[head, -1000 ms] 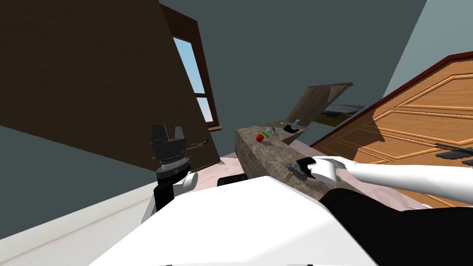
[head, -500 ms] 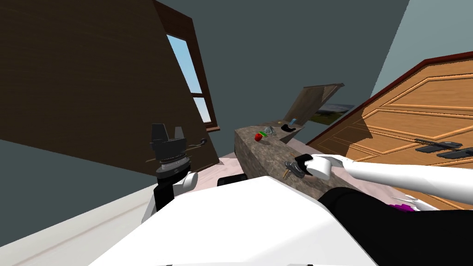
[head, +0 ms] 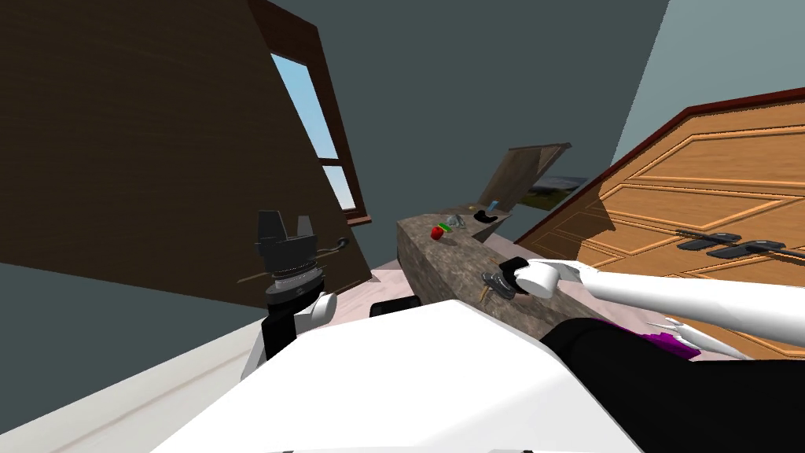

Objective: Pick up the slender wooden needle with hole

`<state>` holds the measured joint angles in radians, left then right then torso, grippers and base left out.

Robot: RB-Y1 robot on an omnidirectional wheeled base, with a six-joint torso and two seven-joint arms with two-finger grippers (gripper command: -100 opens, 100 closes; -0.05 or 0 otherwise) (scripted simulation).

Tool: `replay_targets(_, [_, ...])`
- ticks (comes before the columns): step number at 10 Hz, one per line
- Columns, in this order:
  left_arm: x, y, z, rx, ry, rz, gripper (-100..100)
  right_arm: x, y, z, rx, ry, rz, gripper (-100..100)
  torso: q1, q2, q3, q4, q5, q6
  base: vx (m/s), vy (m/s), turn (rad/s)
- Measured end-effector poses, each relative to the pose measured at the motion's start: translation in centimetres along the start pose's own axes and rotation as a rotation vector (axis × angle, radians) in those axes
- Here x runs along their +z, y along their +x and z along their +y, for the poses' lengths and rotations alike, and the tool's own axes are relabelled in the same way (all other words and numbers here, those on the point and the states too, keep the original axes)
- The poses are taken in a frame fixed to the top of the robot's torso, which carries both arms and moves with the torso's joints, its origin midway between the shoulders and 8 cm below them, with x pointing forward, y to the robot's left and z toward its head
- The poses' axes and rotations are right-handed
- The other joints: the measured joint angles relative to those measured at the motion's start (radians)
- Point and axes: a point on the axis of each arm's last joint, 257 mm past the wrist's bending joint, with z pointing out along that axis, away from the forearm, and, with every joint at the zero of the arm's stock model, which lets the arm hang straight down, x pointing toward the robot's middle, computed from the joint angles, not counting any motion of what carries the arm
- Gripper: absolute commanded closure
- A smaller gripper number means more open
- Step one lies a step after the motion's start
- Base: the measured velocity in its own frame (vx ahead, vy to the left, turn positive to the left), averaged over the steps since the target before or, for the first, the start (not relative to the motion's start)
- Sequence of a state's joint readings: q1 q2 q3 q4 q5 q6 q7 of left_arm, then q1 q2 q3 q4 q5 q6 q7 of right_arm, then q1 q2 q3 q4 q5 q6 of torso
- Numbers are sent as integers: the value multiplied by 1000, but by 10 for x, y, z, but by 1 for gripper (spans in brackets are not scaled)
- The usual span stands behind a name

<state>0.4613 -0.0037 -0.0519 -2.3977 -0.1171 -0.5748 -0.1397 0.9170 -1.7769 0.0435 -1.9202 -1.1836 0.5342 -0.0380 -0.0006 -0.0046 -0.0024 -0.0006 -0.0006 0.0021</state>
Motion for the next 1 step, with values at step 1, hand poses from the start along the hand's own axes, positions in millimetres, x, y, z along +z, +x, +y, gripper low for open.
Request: replay_targets(1, [0, 0, 0, 0, 0, 0, 0, 0, 0, 0, -5, 0, 0, 0, 0, 0, 0, 0, 0, 0, 0, 0, 0])
